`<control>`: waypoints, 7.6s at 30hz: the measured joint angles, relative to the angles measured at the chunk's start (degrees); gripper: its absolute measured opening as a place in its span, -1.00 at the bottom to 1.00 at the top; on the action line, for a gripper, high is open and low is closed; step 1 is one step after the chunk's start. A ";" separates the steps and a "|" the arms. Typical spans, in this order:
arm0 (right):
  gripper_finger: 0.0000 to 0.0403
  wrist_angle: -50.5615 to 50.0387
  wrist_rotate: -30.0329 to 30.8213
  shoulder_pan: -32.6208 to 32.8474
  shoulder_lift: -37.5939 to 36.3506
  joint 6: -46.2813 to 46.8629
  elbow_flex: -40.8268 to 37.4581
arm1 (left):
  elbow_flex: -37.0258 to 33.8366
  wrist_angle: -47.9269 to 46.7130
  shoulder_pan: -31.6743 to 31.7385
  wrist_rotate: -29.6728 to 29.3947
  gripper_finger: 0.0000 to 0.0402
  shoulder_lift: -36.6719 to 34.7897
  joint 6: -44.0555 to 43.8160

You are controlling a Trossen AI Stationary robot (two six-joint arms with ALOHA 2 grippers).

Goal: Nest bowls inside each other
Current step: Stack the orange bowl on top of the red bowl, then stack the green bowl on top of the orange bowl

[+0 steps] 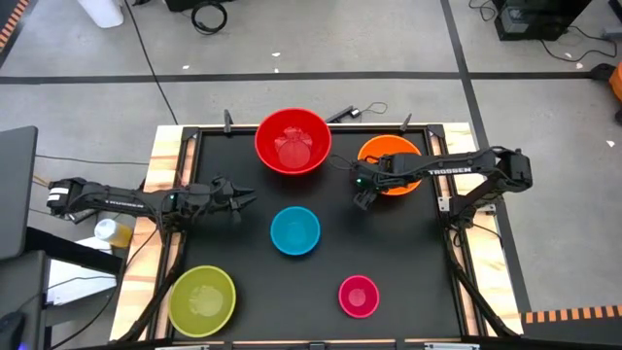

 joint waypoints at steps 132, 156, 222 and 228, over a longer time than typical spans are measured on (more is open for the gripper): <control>0.04 57.59 3.61 3.74 18.41 -20.12 5.84 | 35.26 -61.80 -41.11 26.53 0.20 28.17 -41.90; 0.04 47.28 -6.56 11.87 8.58 -13.03 5.81 | 49.62 -69.46 -24.76 9.96 -0.90 29.77 -28.46; -0.87 41.24 13.26 -1.31 7.90 -35.38 13.66 | 63.19 -42.57 5.89 -17.71 -0.52 42.76 17.69; -0.90 50.54 9.00 -11.35 7.81 -31.69 13.64 | 67.56 -45.80 5.86 -25.97 -0.03 38.97 19.64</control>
